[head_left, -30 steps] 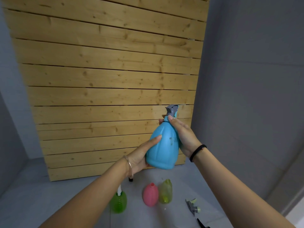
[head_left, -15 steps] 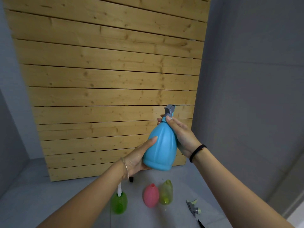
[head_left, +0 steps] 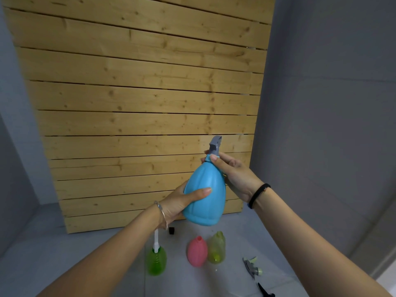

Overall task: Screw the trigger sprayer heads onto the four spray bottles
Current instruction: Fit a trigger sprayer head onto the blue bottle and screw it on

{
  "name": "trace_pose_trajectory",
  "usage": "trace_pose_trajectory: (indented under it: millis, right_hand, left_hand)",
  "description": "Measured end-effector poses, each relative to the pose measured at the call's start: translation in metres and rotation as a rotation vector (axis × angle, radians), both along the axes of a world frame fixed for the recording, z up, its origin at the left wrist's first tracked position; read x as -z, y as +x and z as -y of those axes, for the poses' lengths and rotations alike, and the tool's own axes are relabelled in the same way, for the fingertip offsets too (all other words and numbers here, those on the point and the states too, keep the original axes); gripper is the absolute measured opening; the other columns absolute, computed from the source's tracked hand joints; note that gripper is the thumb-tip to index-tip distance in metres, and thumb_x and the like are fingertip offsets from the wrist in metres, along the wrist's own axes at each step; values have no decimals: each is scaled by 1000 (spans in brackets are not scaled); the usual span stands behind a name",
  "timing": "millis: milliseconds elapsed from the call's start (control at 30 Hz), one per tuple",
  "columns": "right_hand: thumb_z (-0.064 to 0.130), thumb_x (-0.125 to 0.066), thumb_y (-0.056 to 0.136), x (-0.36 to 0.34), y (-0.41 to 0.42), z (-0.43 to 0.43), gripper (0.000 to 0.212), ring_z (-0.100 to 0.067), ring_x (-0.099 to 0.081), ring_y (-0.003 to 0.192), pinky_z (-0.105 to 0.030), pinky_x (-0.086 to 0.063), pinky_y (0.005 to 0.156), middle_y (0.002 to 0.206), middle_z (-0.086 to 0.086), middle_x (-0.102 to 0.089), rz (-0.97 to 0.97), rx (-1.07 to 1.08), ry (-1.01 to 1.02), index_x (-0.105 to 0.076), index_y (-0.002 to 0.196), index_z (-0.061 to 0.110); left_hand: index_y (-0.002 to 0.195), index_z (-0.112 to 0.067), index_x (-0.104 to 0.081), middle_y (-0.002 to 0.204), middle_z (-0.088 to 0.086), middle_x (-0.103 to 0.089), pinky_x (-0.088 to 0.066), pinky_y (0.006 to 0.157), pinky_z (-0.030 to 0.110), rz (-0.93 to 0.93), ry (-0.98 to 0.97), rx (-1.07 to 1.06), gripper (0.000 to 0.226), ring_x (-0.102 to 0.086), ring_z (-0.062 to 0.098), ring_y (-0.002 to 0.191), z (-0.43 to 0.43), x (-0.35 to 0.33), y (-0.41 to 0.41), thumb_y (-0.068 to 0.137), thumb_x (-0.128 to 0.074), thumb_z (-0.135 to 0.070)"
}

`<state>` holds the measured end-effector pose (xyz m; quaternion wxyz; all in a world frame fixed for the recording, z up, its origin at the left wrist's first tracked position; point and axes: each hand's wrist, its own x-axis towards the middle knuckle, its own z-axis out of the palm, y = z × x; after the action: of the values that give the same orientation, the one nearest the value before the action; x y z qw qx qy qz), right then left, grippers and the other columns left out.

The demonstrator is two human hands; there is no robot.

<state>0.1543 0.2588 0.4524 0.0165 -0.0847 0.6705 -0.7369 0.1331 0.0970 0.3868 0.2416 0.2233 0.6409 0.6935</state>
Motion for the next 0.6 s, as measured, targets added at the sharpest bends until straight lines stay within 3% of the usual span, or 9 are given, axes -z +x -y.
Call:
trace_pose_trajectory:
  millis: [100, 200, 400, 600]
  right_hand:
    - [22, -56, 91, -3, -2, 6, 24, -5, -66, 81, -17, -55, 68, 98, 1, -69, -5, 12, -20, -62, 114, 19]
    - [21, -57, 91, -5, -3, 10, 31, -10, -65, 84, -18, -56, 70, 97, -1, -69, -27, 41, -41, -60, 121, 15]
    - [20, -56, 91, -6, -4, 11, 35, -8, -65, 84, -16, -56, 71, 96, 1, -69, -35, 63, -35, -57, 126, 13]
    - [22, -56, 91, -9, -4, 7, 28, -7, -64, 85, -17, -56, 73, 99, 1, -69, -36, 73, 21, -61, 118, 17]
  left_hand:
    - [119, -28, -56, 108, 1, -71, -56, 76, 31, -29, 15, -74, 72, -68, 20, 99, 1, 0, -1, 55, -82, -48]
    - [115, -27, -59, 106, 0, -72, -56, 74, 29, -72, 0, -144, 66, -69, 17, 96, 1, -1, -2, 55, -78, -48]
    - [123, -24, -54, 113, 4, -69, -57, 75, 31, -117, 6, -244, 82, -68, 19, 98, -3, -2, -1, 49, -80, -46]
    - [122, -30, -52, 114, 2, -67, -56, 83, 35, -113, -25, -211, 78, -66, 19, 102, -4, -4, -2, 51, -78, -50]
